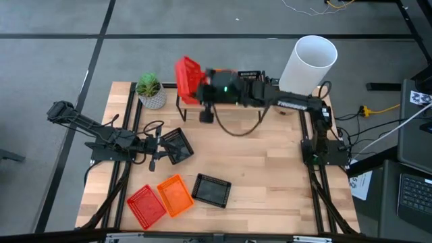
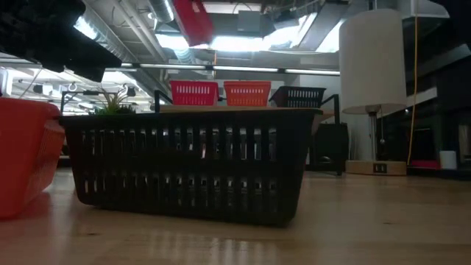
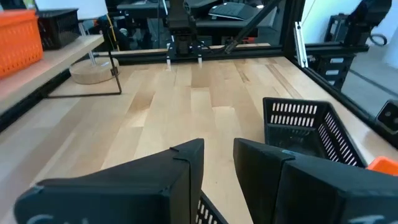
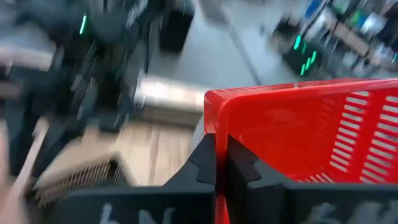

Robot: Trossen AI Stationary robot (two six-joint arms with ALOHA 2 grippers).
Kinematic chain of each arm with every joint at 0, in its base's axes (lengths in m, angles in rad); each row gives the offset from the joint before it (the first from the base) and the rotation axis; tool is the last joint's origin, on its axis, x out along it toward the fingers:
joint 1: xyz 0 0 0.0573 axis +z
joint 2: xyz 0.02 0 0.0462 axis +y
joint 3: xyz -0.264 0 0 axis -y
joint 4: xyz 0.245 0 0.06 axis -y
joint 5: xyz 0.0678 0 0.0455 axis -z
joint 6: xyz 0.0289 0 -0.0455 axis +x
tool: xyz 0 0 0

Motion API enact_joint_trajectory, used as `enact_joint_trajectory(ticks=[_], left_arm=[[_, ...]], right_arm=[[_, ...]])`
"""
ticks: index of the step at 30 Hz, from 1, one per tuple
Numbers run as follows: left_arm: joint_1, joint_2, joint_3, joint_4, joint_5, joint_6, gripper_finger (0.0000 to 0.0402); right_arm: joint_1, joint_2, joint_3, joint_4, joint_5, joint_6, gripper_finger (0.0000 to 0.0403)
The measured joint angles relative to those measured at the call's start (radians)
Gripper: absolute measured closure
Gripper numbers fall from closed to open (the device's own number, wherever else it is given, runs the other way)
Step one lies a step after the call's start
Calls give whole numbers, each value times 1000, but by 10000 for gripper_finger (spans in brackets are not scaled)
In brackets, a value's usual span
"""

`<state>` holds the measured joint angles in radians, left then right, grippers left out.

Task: Stack baskets on shelf by color
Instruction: Stack the right red basket on the red basket

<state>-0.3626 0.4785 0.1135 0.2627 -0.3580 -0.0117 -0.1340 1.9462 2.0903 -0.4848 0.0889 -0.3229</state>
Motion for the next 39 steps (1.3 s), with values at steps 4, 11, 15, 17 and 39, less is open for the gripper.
enact_joint_trajectory(ticks=[4, 11, 15, 17, 39], left_arm=[[0, 0, 0, 0, 0, 87, 321], [1, 0, 0, 5, -3, 199, 321], [1, 0, 0, 21, -28, 234, 321], [1, 0, 0, 21, -45, 234, 321], [1, 0, 0, 22, -52, 230, 321]], right_arm=[[-57, 22, 0, 199, -102, -16, 402], [-109, 45, 0, 342, -173, -56, 402], [-132, 65, 1, 290, -172, -37, 402], [-142, 81, 1, 209, -172, -5, 402], [-124, 139, 7, -127, 42, 41, 401]])
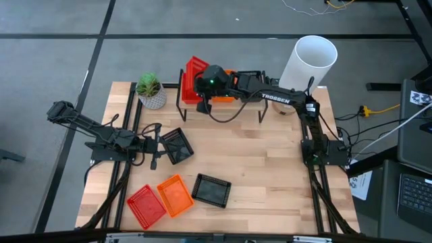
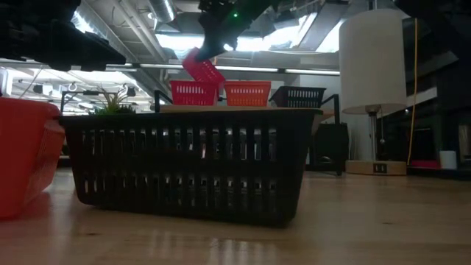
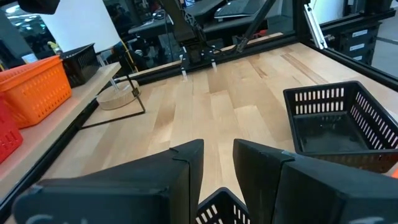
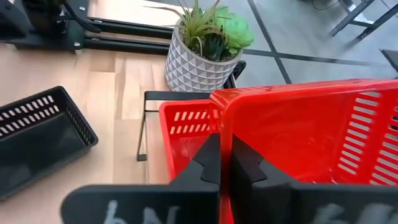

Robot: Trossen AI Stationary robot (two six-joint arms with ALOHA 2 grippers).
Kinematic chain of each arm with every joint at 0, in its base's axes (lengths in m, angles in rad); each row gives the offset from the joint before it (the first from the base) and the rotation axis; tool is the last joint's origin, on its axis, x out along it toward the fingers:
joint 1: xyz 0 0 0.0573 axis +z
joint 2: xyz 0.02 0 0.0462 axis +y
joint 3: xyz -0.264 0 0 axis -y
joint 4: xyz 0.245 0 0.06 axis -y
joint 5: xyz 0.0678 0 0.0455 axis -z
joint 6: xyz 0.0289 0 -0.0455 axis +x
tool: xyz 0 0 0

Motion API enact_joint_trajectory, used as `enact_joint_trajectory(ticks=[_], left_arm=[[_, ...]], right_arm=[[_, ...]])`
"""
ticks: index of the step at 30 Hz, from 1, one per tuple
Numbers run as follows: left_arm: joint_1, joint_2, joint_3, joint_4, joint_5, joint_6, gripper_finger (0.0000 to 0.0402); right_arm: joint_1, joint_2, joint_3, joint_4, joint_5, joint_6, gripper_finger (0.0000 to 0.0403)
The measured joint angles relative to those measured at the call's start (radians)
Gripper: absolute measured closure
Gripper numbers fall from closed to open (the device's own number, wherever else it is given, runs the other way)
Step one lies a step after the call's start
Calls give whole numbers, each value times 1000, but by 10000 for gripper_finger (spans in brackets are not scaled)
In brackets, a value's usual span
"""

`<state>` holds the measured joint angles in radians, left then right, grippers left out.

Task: Stack baskets on shelf by color
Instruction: Stack the right red basket on the red basket

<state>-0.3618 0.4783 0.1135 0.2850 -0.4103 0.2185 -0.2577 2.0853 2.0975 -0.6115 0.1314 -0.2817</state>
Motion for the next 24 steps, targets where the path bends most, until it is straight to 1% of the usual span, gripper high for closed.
enact_joint_trajectory(ticks=[12, 21, 24], left_arm=[[0, 0, 0, 0, 0, -1, 321], [0, 0, 0, 0, 0, 1, 321], [0, 0, 0, 0, 0, 1, 321]], right_arm=[[0, -1, 0, 6, 0, 16, 368], [0, -2, 0, 31, 0, 17, 315], [1, -2, 0, 40, 0, 41, 298]])
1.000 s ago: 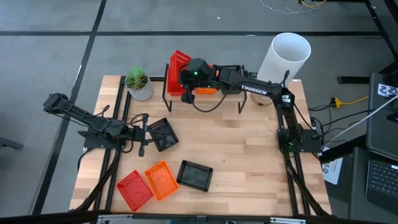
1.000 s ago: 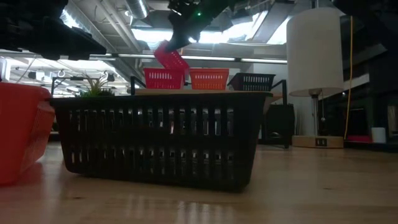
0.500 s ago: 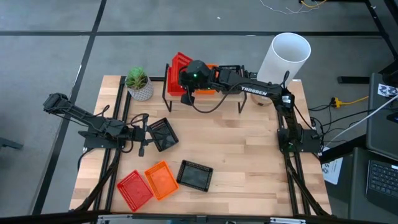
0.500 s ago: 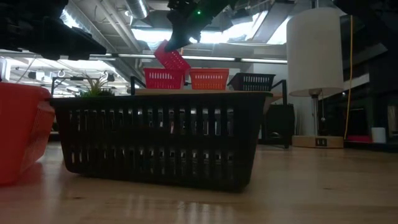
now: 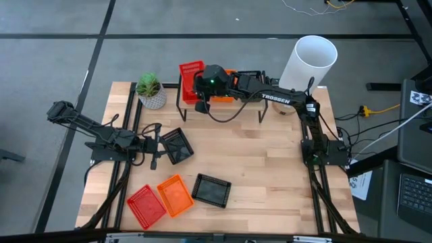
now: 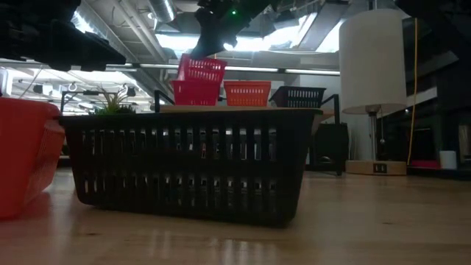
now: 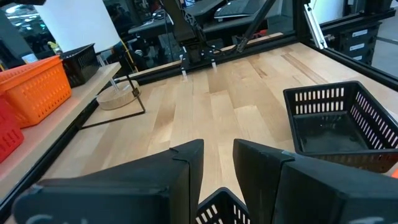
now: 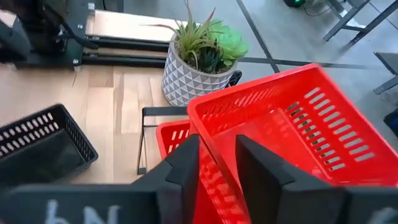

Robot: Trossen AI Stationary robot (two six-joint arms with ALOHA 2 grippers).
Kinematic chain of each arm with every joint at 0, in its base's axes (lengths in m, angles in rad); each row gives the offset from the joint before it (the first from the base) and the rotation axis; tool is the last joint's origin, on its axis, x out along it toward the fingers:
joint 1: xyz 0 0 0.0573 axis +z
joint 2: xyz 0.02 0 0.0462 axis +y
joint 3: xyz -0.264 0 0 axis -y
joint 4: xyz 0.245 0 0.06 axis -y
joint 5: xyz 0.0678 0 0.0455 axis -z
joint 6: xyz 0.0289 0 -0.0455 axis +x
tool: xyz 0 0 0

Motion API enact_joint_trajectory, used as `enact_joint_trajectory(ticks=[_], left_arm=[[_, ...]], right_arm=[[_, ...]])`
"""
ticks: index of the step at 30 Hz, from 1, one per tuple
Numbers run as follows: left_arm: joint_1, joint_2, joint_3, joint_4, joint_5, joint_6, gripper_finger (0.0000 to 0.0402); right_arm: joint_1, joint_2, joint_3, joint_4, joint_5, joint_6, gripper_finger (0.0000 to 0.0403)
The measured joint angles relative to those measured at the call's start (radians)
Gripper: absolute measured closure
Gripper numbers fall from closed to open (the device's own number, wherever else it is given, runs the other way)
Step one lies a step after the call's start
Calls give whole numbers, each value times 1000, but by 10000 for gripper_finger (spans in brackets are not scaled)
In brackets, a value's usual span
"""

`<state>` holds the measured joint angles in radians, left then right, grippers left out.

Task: Stack baskets on shelf by color
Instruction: Stack the right red basket on the red basket

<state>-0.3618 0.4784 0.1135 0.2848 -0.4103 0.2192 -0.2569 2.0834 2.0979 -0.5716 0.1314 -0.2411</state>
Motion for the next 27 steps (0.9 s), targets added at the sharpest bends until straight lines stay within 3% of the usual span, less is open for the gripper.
enact_joint_trajectory(ticks=[14, 16, 21, 27], left_arm=[[0, 0, 0, 0, 0, 1, 321], [0, 0, 0, 0, 0, 1, 321], [0, 0, 0, 0, 0, 1, 321], [0, 0, 0, 0, 0, 2, 321]], right_arm=[[52, -15, 0, 57, 8, -34, 289], [61, -31, 2, 52, 75, -46, 289], [80, -43, 2, -49, 413, -47, 289], [40, -33, 0, -133, 306, 53, 289]])
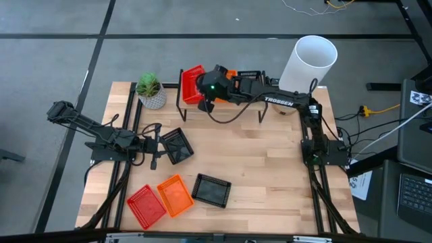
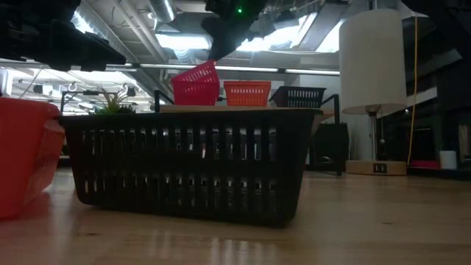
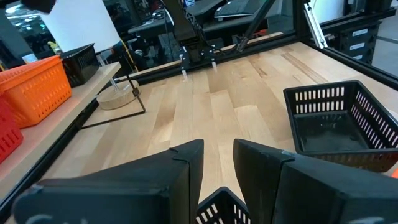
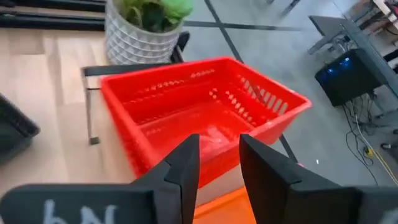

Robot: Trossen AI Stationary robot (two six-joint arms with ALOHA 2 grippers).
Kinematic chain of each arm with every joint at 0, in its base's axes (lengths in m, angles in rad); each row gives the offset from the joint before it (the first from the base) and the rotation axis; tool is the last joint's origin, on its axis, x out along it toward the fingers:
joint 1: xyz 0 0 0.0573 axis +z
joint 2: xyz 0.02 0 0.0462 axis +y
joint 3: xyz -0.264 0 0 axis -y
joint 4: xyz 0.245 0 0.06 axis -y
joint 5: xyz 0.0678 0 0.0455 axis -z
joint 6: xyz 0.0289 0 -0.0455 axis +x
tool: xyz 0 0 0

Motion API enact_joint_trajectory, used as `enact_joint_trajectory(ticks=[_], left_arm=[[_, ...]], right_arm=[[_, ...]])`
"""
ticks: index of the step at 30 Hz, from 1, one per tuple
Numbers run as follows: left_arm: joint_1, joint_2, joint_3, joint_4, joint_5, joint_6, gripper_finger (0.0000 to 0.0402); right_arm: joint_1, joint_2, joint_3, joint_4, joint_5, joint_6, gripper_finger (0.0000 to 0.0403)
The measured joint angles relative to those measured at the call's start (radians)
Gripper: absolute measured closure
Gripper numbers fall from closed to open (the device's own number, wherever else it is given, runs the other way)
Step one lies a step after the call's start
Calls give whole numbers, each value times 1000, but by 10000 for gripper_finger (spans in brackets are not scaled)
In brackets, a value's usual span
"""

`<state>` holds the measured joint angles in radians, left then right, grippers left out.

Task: Stack baskets on shelf by color
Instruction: Stack the right red basket on the red basket, then move the red baskets to the center of the table

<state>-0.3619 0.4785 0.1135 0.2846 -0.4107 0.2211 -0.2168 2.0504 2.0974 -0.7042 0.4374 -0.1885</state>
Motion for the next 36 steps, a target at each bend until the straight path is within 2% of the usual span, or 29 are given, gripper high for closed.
enact_joint_trajectory(ticks=[5, 9, 15, 17, 19, 23, 25, 29, 32, 34, 36], left_arm=[[0, 0, 0, 0, 0, 0, 321], [0, 0, 0, 0, 0, 0, 321], [0, 0, 0, 0, 0, 0, 321], [0, 0, 0, 0, 0, 0, 321], [0, 0, 0, 0, 0, 0, 321], [0, 0, 0, 0, 0, 3, 321], [0, 0, 0, 0, 0, 22, 321], [0, -1, 0, 44, 0, 35, 321], [-1, -1, 5, 159, 0, -122, 321], [-12, 3, 54, 103, 12, -206, 321], [-35, 33, 150, -75, 22, -220, 321]], right_arm=[[-24, 5, 2, -6, -4, 17, 289], [-31, 12, -8, 6, -72, 32, 289], [-26, 14, -8, 51, -98, 26, 289], [-21, 14, -8, 53, -175, 28, 289], [-7, 14, -8, 41, -332, 28, 289], [33, 15, -8, -76, -728, 17, 289], [50, 18, -8, -149, -841, -1, 289], [93, 21, -8, -304, -871, 1, 289], [122, 17, -8, -482, -871, 1, 289], [135, 16, -8, -618, -866, 1, 289], [149, 16, -8, -744, -842, 5, 289]])
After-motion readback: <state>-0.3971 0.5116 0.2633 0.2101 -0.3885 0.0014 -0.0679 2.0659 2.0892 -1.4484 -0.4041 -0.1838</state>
